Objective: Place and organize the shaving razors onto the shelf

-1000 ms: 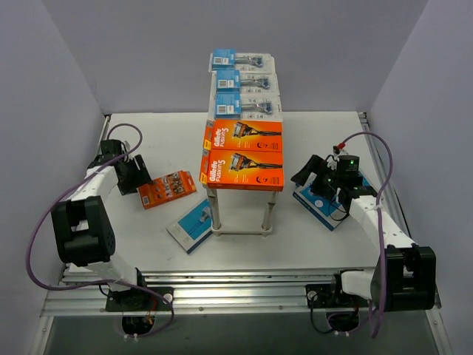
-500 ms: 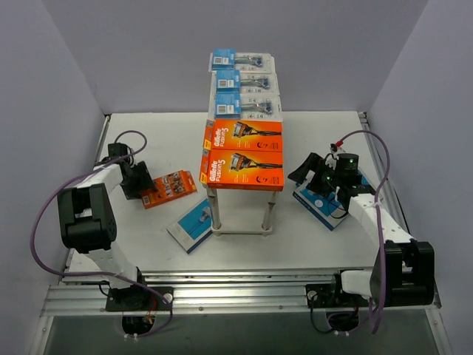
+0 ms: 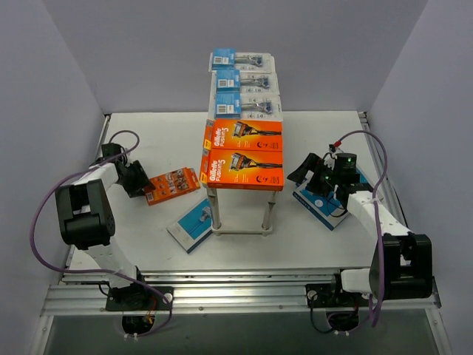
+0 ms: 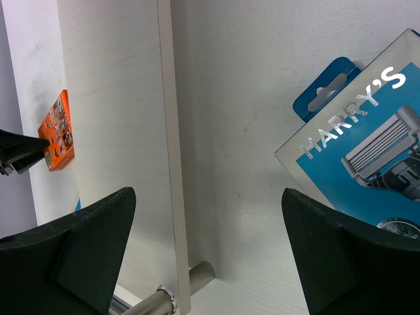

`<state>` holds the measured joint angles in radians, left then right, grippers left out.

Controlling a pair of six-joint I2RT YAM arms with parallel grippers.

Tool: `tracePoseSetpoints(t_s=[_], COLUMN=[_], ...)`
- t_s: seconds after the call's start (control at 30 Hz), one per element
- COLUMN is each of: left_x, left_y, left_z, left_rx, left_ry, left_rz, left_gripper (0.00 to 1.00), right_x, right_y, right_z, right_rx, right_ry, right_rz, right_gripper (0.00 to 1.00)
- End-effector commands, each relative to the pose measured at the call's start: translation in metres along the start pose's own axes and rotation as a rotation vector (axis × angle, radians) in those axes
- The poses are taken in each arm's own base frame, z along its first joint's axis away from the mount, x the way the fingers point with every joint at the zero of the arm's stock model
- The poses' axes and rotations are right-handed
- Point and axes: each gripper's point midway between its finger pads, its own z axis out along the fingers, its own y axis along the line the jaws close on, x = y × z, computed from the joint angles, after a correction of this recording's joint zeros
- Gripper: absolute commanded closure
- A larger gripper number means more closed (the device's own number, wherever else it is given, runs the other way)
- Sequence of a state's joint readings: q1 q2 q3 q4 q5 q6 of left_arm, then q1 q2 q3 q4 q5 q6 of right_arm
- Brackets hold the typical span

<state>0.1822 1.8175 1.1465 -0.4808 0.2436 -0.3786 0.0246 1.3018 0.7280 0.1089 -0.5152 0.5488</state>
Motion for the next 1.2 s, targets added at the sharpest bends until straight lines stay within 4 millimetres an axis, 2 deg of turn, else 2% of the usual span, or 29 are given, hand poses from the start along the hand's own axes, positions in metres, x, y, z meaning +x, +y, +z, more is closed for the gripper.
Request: tracePoseSetpoints(t_s=[0.0, 0.2, 0.4, 0.67, 0.7, 0.73, 0.77, 0.83, 0.9, 0.93, 0.97, 1.0, 1.03, 1.13, 1.17], left_x=[0.005, -0.008, -0.012, -0.024, -0.03, -0.034, -0.036, -0.046, -0.049, -0.053, -0.055, -0.057, -0.055, -0.062, -0.054], left_y=[-0.004, -0.02, -0.033, -0.033, -0.034, -0.035, -0.034, -0.04, -0.044, -0.056, -0.054, -0.06, -0.079, -0.096, -0.111], left_z=[0.003, -0.028, -0.035, -0.05, -0.054, -0.056, -0.058, -0.066, -0.073, -0.077, -0.078, -0.08, -0.083, -0.087, -0.082], left_rx=[0.085, 0.17, 0.292, 0.315, 0.313, 0.309, 0.301, 0.302, 0.277, 0.26, 0.189, 0.167, 0.158, 0.097, 0.118], left_ry=[0.005, -0.084, -0.087, -0.142, -0.163, -0.176, -0.184, -0.217, -0.236, -0.256, -0.278, -0.292, -0.299, -0.324, -0.303], left_rz=[-0.063, -0.069, -0.123, -0.106, -0.083, -0.059, -0.03, 0.002, 0.061, 0.138, 0.173, 0.222, 0.326, 0.482, 0.542], left_gripper=[0.98, 0.98, 0.98, 0.98, 0.94, 0.84, 0.63, 0.56, 0.51, 0.51, 0.5, 0.48, 0.46, 0.45, 0.45], right_x=[-0.016, -0.022, -0.022, -0.02, -0.02, -0.021, -0.021, -0.021, -0.018, -0.018, -0.017, -0.016, -0.015, -0.011, -0.009], right_y=[0.012, 0.014, 0.013, 0.011, 0.012, 0.012, 0.013, 0.013, 0.013, 0.012, 0.012, 0.012, 0.011, 0.009, 0.008], right_z=[-0.003, -0.004, -0.004, -0.004, -0.005, -0.005, -0.006, -0.005, -0.004, -0.003, -0.002, -0.001, -0.001, 0.0, 0.001], right_rx=[-0.034, -0.02, -0.015, -0.004, -0.008, -0.008, -0.009, -0.009, -0.01, -0.011, -0.013, -0.015, -0.014, -0.012, -0.009], right_ry=[-0.027, -0.032, -0.029, -0.016, -0.018, -0.021, -0.021, -0.02, -0.011, -0.009, -0.008, -0.002, 0.0, 0.011, 0.014], right_rz=[-0.026, -0.034, -0.03, -0.027, -0.027, -0.025, -0.027, -0.022, -0.016, -0.015, -0.016, -0.014, -0.016, -0.018, -0.019], right_gripper=[0.11, 0.11, 0.12, 0.11, 0.11, 0.11, 0.12, 0.12, 0.12, 0.12, 0.12, 0.12, 0.12, 0.12, 0.12])
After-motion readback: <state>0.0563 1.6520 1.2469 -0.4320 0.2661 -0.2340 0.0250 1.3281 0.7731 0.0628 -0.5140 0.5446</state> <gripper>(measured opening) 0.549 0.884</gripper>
